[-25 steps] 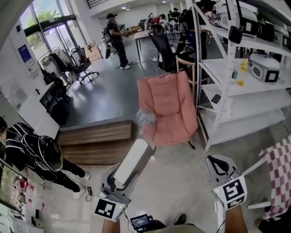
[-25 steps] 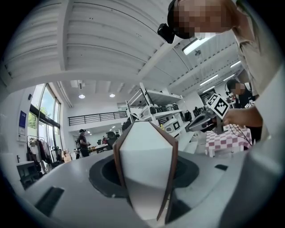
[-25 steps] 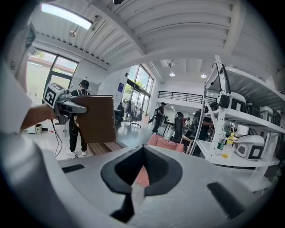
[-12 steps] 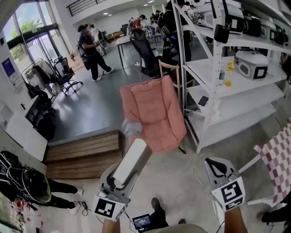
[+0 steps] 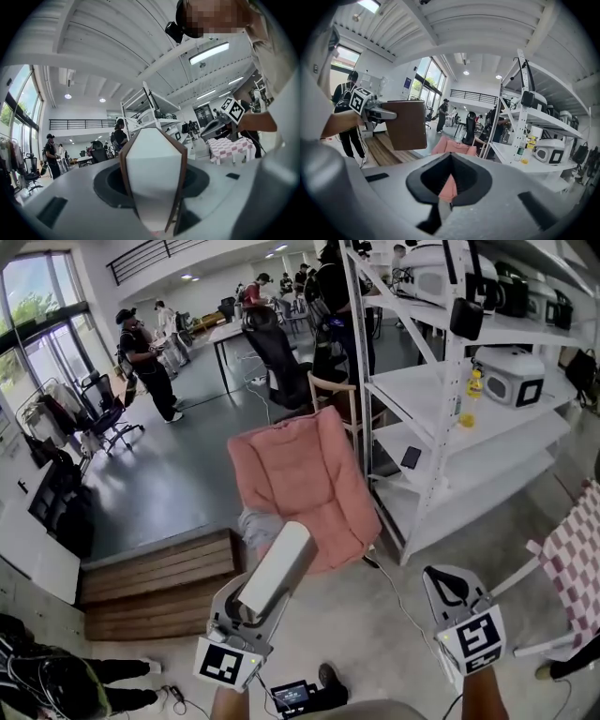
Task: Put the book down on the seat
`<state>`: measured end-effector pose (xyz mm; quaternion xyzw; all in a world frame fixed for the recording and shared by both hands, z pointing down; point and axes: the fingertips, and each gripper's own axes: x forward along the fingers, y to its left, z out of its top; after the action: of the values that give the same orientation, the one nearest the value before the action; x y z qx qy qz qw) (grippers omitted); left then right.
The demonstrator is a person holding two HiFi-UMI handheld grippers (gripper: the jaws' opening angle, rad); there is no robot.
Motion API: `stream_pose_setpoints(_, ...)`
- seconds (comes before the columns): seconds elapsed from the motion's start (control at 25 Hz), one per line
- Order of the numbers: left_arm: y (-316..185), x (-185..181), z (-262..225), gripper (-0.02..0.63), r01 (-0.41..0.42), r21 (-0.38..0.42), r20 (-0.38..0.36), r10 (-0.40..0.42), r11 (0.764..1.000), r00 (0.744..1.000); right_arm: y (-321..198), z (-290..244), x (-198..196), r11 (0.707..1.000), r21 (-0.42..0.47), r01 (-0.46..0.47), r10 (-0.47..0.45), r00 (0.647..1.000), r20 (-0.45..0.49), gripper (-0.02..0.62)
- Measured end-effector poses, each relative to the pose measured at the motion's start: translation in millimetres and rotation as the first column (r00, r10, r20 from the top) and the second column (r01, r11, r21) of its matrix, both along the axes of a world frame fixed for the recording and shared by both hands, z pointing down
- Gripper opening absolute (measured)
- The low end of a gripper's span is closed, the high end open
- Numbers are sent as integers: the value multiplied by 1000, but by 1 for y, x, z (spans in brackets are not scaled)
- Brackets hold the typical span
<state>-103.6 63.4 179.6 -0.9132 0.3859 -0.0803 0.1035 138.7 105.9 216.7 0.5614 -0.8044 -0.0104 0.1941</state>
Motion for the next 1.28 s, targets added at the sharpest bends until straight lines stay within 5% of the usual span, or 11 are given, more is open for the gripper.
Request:
stream_pose_setpoints(0.56, -142, -60, 35, 216, -78, -25, 0, 78, 997, 997, -112, 11, -63, 995, -7, -104, 104, 994, -19, -8)
stream_pose_setpoints(1.28, -269, -51, 94, 216, 16, -37, 28, -15, 999, 999, -248, 56, -54, 997, -72, -29, 27, 999, -28, -8)
